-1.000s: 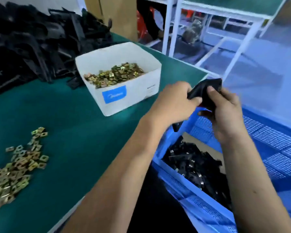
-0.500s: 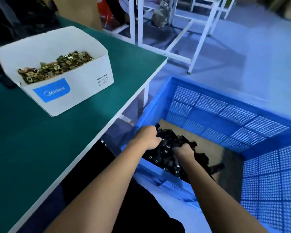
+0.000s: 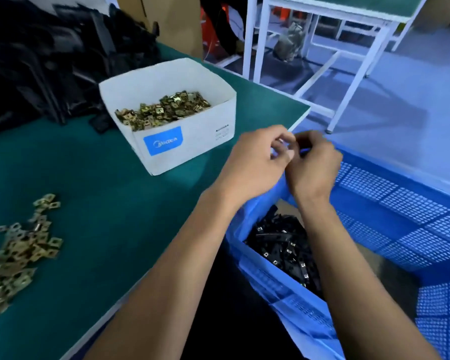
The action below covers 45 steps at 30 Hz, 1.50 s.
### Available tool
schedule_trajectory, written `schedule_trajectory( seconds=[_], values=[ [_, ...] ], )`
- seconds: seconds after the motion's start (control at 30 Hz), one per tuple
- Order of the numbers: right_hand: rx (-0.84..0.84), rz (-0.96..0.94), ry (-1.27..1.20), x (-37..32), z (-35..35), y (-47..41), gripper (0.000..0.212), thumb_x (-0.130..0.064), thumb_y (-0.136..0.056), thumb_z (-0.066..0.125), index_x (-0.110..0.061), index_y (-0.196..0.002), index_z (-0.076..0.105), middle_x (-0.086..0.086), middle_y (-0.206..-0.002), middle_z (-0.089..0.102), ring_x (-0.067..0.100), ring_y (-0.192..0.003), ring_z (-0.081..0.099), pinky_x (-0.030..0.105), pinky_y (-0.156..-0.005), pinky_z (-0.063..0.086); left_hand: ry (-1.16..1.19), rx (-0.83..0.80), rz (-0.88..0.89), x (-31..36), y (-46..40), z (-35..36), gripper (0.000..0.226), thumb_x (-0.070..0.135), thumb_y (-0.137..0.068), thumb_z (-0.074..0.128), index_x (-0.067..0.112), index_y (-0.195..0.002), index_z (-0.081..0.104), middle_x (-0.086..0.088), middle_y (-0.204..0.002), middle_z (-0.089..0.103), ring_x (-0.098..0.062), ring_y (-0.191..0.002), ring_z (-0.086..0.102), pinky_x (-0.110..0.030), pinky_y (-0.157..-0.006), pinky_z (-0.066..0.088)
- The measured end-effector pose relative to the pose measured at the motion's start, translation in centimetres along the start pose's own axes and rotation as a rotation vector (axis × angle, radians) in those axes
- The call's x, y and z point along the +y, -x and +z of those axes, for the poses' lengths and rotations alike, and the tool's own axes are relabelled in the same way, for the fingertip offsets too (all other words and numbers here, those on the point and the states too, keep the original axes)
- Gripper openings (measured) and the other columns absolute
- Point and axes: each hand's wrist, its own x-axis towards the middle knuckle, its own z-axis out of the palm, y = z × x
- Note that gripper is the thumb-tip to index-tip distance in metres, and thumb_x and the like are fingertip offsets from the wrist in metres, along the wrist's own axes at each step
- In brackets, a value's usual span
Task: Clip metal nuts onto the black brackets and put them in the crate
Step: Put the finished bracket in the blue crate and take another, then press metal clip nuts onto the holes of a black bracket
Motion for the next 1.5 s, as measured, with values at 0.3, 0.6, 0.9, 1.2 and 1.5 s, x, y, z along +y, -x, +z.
schedule_trajectory(
  seconds=[0.3,0.6,0.9,1.2,1.5],
  values=[
    [-0.259,-0.584,-0.466,-20.6,6.7,10.3,0.014,-0.009,-0.089,0.057,-0.012,-0.093,0.071,-0.001,-0.084,0.073,0.02,-0.079,0.068,0.038,-0.078,0.053,0.037,0.764,-0.047,-3.2,8.8,-18.4,0.008,0.0,-0.091,0.067,0.004,-0.098,0.069,0.006,-0.072,0.065,-0.007,-0.064,0.059,-0.026,-0.064,0.047],
    [-0.97,-0.976,-0.029,-31.4,18.8,23.5,0.049,-0.022,-0.095,0.067,-0.023,-0.142,0.052,0.01,-0.134,0.055,0.034,-0.128,0.047,0.046,-0.101,0.048,-0.445,1.254,-0.487,-11.4,23.4,-31.7,0.01,0.01,-0.088,0.062,0.016,-0.091,0.069,0.015,-0.078,0.062,-0.009,-0.08,0.062,-0.028,-0.084,0.05],
    [-1.075,-1.098,0.198,-37.3,26.1,26.2,0.092,-0.057,-0.093,0.066,-0.026,-0.163,0.013,0.01,-0.156,0.044,0.035,-0.154,0.015,0.061,-0.116,0.023,-0.222,1.574,-0.507,-13.6,25.5,-34.7,0.007,0.009,-0.089,0.06,0.012,-0.089,0.066,0.002,-0.082,0.067,-0.015,-0.075,0.066,-0.034,-0.081,0.056],
    [-1.176,-1.177,-0.323,-35.7,22.5,22.0,0.082,-0.038,-0.072,0.091,-0.025,-0.142,0.053,-0.012,-0.125,0.066,0.006,-0.128,0.045,0.026,-0.112,0.035,0.482,1.257,-0.526,-13.7,25.7,-36.5,0.044,0.059,-0.09,0.068,0.017,-0.102,0.065,-0.003,-0.078,0.064,-0.02,-0.054,0.065,-0.026,-0.047,0.049],
    [-1.316,-1.321,-0.415,-33.1,15.2,21.9,0.045,-0.043,-0.072,0.091,-0.023,-0.106,0.071,-0.008,-0.107,0.063,0.008,-0.102,0.058,0.024,-0.084,0.047,0.406,1.369,-0.399,-13.4,25.6,-36.0,0.013,0.026,-0.101,0.067,0.017,-0.092,0.063,0.0,-0.07,0.069,-0.019,-0.058,0.063,-0.03,-0.05,0.047]
  ],
)
